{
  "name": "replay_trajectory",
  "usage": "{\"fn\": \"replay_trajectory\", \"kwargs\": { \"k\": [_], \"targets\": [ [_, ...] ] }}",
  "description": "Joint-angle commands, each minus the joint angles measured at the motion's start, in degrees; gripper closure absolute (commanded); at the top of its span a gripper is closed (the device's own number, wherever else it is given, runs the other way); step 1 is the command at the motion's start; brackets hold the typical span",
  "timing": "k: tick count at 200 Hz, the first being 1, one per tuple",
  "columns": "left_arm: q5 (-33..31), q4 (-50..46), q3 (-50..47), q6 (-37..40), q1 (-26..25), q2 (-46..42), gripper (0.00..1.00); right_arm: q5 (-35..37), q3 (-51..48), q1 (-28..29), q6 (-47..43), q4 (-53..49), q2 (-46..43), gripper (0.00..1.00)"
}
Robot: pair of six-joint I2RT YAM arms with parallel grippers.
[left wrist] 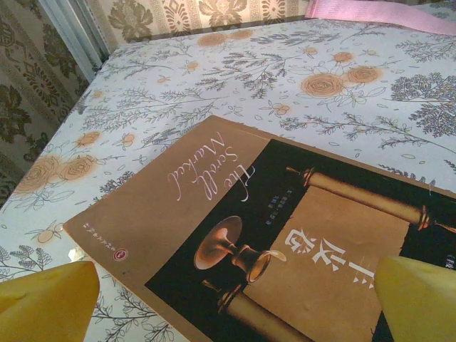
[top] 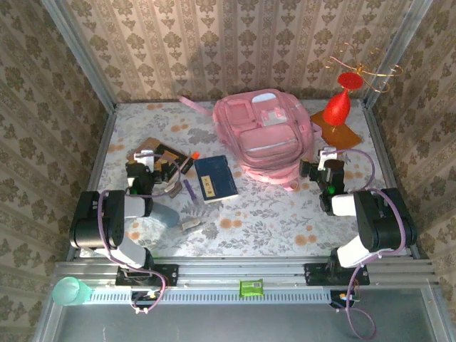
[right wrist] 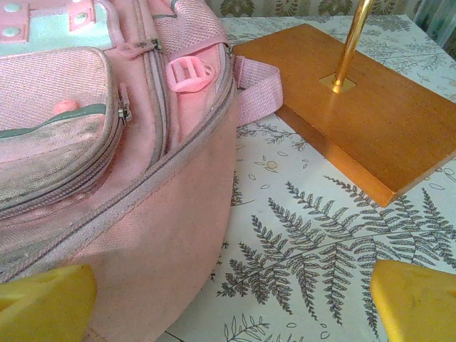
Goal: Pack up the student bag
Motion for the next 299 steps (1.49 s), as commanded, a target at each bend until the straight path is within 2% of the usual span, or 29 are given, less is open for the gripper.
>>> {"fn": "replay_trajectory", "kwargs": {
  "k": [1,188,198,208,220,229,239,247,257,274,287,299],
  "targets": [
    [0.77,0.11,0.89,-1.06,0.35,-0.13,0.0,-0.65,0.91,0.37,0.33,1.53,-0.63,0.0],
    [0.73,0.13,0.85,-0.97,0.31,-0.27,0.0,-0.73,0.9,0.28,0.46,1.74,-0.7,0.0],
    [-1.32,0.2,0.88,-1.16,0.08,-0.46,0.0,0.67,1.39,0.52,0.77,-0.23,-2.47,0.0],
    [-6.92,-0.78,0.7,-2.25,-0.61,-2.37,0.0,3.93,1.39,0.98,1.5,-3.89,-6.53,0.0],
    [-10.06,-5.23,0.37,-3.42,-0.65,-8.07,0.0,10.84,0.05,0.85,4.5,-6.5,-13.03,0.0],
    [-13.16,-10.63,0.83,-4.5,-0.85,-13.15,0.0,18.71,-1.01,0.79,9.16,-9.63,-18.47,0.0],
    [-18.03,-18.92,2.59,-9.45,-0.81,-17.9,0.0,24.87,-0.07,-0.46,17.22,-19.06,-25.57,0.0],
    [-20.55,-26.92,4.82,-14.7,-0.29,-20.94,0.0,27.33,1.91,-1.66,23.67,-32.01,-29.86,0.0],
    [-17.76,-35.26,7.7,-21.41,0.51,-23.33,0.0,25.68,3.3,-2.65,29.56,-39.43,-33.9,0.0],
    [-5.61,-41.55,11.03,-30.05,0.32,-23.67,0.01,12.61,3.31,-1.55,31.93,-40.26,-36.04,0.04],
    [3.35,-42.75,13.35,-36.58,-1.87,-21.37,0.03,5.92,5.28,1.45,33.97,-41.62,-32.46,0.05],
    [7.25,-43.27,15.83,-40.18,-6.23,-18.12,0.04,2.95,11.65,4.22,33.81,-48.56,-26.25,0.05]
  ]
}}
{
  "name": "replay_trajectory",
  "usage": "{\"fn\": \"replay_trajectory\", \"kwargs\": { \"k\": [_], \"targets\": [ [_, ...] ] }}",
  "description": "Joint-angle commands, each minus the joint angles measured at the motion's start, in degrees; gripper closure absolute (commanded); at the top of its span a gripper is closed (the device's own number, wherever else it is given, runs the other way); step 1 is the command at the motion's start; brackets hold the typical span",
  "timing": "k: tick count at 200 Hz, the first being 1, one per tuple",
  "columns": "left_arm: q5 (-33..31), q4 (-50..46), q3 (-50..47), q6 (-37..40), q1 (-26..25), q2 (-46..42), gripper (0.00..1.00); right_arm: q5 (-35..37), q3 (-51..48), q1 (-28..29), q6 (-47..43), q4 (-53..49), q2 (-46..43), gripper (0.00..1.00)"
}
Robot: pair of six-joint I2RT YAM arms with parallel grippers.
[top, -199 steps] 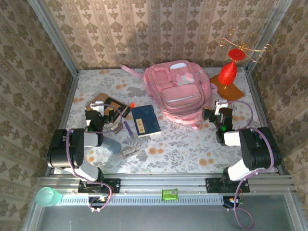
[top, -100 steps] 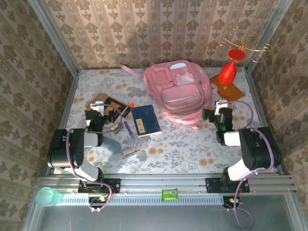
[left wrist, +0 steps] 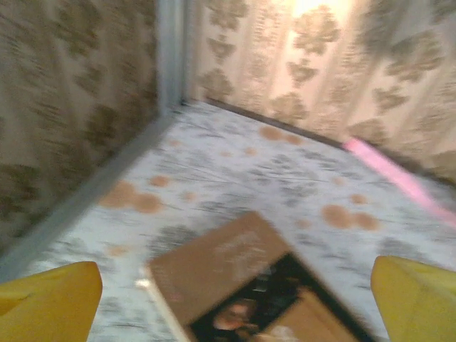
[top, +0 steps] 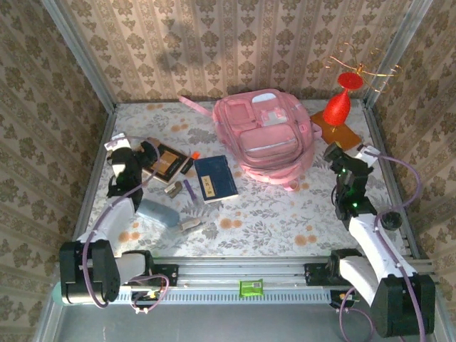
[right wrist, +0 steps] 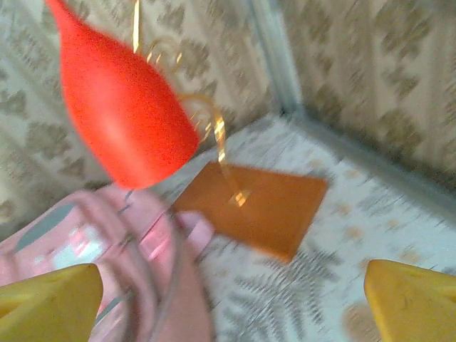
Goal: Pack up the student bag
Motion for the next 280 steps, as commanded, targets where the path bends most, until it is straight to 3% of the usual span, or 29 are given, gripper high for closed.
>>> {"fn": "replay_trajectory", "kwargs": {
  "k": [1,18,48,68,86,114,133,148,172,205,248,280],
  "targets": [
    [13.71,-10.94,3.64,-15.11,-5.94,5.18,0.04,-9.77,7.18,4.56,7.23,-16.57,9.22,0.05],
    [15.2,-14.82,9.55,-16.16,-13.51,10.51,0.07,-13.55,13.57,4.6,8.62,-22.48,17.89,0.05],
    [20.42,-17.66,20.91,-17.87,-25.54,23.74,0.07,-22.49,15.6,2.73,11.93,-15.87,28.63,0.11],
    [26.49,-19.44,29.62,-20.7,-28.8,33.54,0.1,-22.83,18.52,4.35,12.45,-15.45,34.06,0.16],
    [25.81,-22.6,35.22,-20.82,-30.33,39.56,0.1,-22.17,19.21,5.16,12.65,-14.4,36.57,0.2],
    [27.15,-23.88,39.5,-20.82,-31.35,45.28,0.12,-19.62,17.49,5.18,10.06,-11.37,37.57,0.29],
    [30.48,-24.32,42.61,-22.93,-32.29,49.46,0.18,-23.44,17.34,5.18,9.73,-9.3,38.49,0.51],
    [32.32,-21.35,42.88,-24.86,-32.97,50.94,0.31,-27.47,17.34,5.25,10.72,-7.52,38.53,0.68],
    [33.35,-19.44,44.74,-25.18,-33.75,52.46,0.5,-30.01,15.24,6.25,13.33,-3.54,36.55,0.83],
    [36.6,-20.29,47.13,-21.76,-32.66,53.02,0.75,-31.86,13.1,9.33,15.6,-0.96,31.69,0.89],
    [43.91,-24.81,47.58,-13.35,-26.06,46.97,1.0,-30.9,13.27,18.43,16.99,0.96,24.0,0.91],
    [47.47,-30.55,50.27,-6.35,-19.88,43.62,1.0,-27.9,16.36,28.59,17.08,3.18,23.27,0.89]
  ]
}}
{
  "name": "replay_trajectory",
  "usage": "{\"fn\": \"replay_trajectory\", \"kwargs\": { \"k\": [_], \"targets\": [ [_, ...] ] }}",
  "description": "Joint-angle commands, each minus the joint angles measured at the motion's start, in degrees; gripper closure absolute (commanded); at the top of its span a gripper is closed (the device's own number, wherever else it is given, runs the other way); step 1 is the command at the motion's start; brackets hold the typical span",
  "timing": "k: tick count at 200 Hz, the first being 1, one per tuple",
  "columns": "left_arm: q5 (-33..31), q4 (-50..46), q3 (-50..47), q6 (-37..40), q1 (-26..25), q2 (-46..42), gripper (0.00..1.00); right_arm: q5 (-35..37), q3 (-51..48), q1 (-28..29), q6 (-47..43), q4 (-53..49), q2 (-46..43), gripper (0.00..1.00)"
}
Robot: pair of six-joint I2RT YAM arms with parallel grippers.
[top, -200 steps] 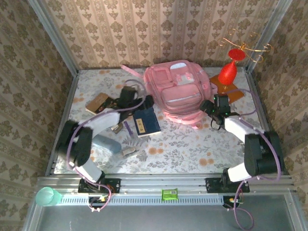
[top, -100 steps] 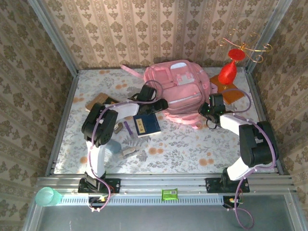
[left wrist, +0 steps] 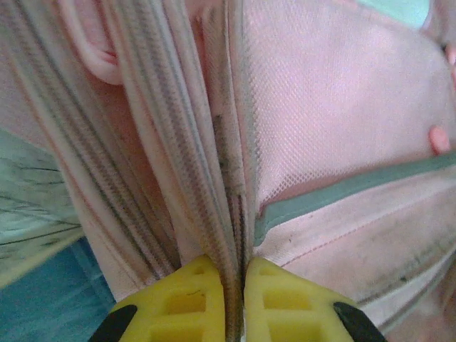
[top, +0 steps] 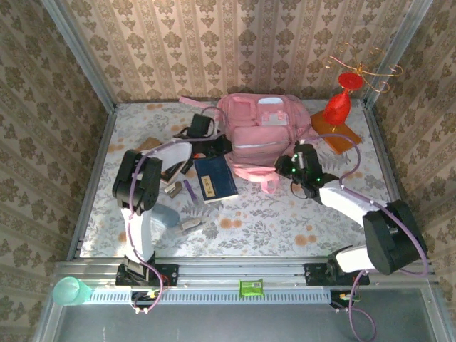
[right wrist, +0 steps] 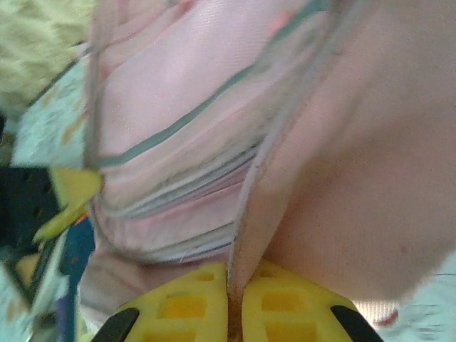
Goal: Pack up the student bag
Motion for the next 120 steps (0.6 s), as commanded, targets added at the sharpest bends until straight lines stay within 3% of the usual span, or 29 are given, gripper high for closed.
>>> {"fn": "replay_trajectory", "kwargs": {
  "k": [1,51,64,83,100,120],
  "targets": [
    [6.46,-3.02,4.33,8.25,2.69,-4.59,1.0,-4.15,4.15,7.64,0.86,7.51,-2.0,0.89],
    [10.07,-13.87,12.91,18.01,8.58,-2.29,1.0,-2.73,16.42,20.72,-1.2,5.41,9.55,0.82],
    [9.65,-16.03,15.27,19.78,9.88,-0.16,1.0,-4.74,20.75,23.42,-2.78,2.93,13.65,0.76],
    [8.72,-17.51,19.32,20.2,12.08,3.44,1.0,-9.03,25.12,24.12,-4.97,-2.2,16.7,0.58],
    [8.04,-18.79,25.14,19.97,13.82,7.45,1.0,-6.83,25.82,23.0,-9.86,-10.29,14.77,0.48],
    [4.75,-23.91,34.47,20.52,15.11,11.9,0.74,-3.21,23.62,18.72,-15.16,-20.46,9.99,0.37]
  ]
}}
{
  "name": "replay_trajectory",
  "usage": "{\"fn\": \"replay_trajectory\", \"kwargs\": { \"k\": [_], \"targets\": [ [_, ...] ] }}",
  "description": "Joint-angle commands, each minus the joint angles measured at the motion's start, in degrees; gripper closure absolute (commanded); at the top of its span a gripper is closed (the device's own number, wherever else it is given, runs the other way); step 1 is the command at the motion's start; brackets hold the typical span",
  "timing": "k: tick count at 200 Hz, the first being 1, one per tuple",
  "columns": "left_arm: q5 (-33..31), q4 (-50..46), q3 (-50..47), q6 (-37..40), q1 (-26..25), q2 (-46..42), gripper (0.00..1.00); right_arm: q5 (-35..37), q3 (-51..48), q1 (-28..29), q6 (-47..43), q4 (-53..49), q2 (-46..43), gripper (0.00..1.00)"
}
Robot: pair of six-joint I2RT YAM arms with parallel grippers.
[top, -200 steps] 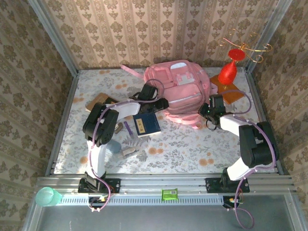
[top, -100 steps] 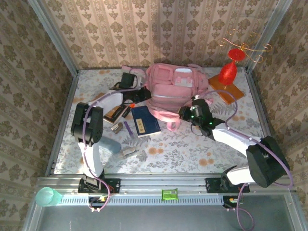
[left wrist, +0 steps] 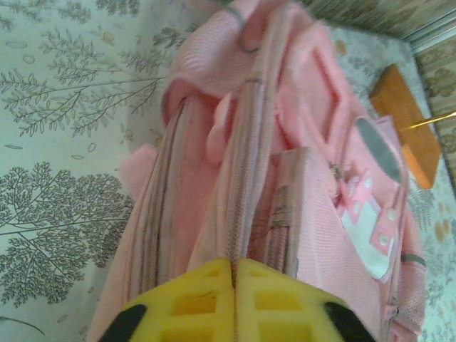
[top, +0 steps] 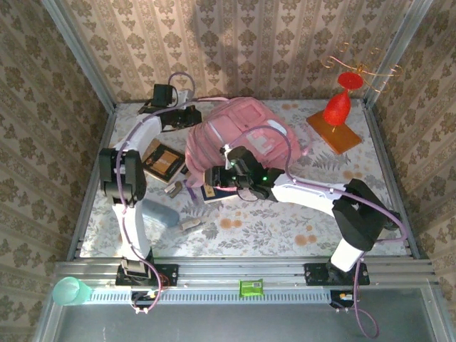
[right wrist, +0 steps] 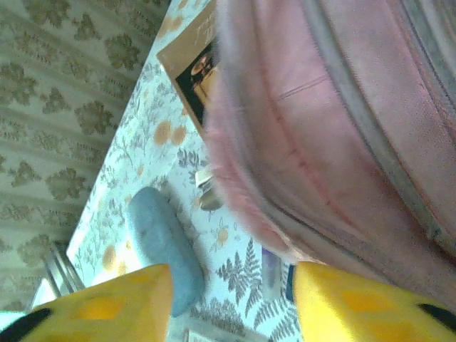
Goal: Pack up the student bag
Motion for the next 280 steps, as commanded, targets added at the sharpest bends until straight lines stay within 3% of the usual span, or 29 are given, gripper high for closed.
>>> {"fn": "replay_trajectory", "kwargs": {
  "k": [1,24,52,68,99,136,149,163,200,226,249,262,280],
  "targets": [
    [-0.66,-5.83,9.77,1.96,1.15,3.74,0.73,2.34,-0.38,-5.25,-8.32,-12.56,-6.12,0.37],
    [-8.02,-7.96,10.41,1.83,1.64,1.05,0.57,2.7,-6.94,-15.98,-6.42,-16.78,-12.34,0.25],
    [-18.15,2.0,-12.22,-0.35,-0.05,-15.89,0.32,3.13,-14.54,-27.29,-0.34,-12.27,-14.32,0.04],
    [-23.83,7.99,-28.05,-3.8,-1.8,-27.33,0.15,3.99,-14.84,-30.56,2.94,-9.36,-11.56,0.02],
    [-29.75,7.26,-46.9,-12.65,-6.47,-40.25,0.07,6.15,-13.71,-33.37,9.64,-3.04,-3.24,0.03],
    [-27.65,10.43,-55.42,-22.27,-12.97,-41.57,0.07,1.1,-12.08,-34.55,12.99,5.54,4.94,0.1],
    [-24.78,12.91,-54.99,-23.33,-14.1,-38.8,0.13,-2.56,-13.73,-35.07,14.37,12.19,6.09,0.27],
    [-20.88,15.67,-53.73,-23.98,-14.27,-35.63,0.27,-4.79,-15.94,-35.77,16.15,16.91,5.29,0.47],
    [-18.71,17.68,-46.96,-20.67,-13.96,-31.74,0.54,-6.89,-22.35,-35.82,16.7,21.31,-4.69,0.84],
    [-16.26,17.41,-40.62,-18.01,-10.87,-27.15,0.64,-8.44,-26.17,-34.32,19.43,22.93,-11.34,0.89],
    [-16.01,16.92,-35.51,-16.25,-7.92,-23.11,0.64,-5.77,-27.88,-29.18,20.69,22.4,-16.37,0.89],
    [-17.28,15.74,-32.94,-14.68,-6.59,-21.29,0.6,-2.92,-27.76,-25.16,20.98,21.23,-17.07,0.89],
    [-22.2,13.21,-30.8,-11.86,-5.32,-19.72,0.46,1.18,-28.55,-20.67,23.68,23.27,-15.65,0.89]
  ]
}}
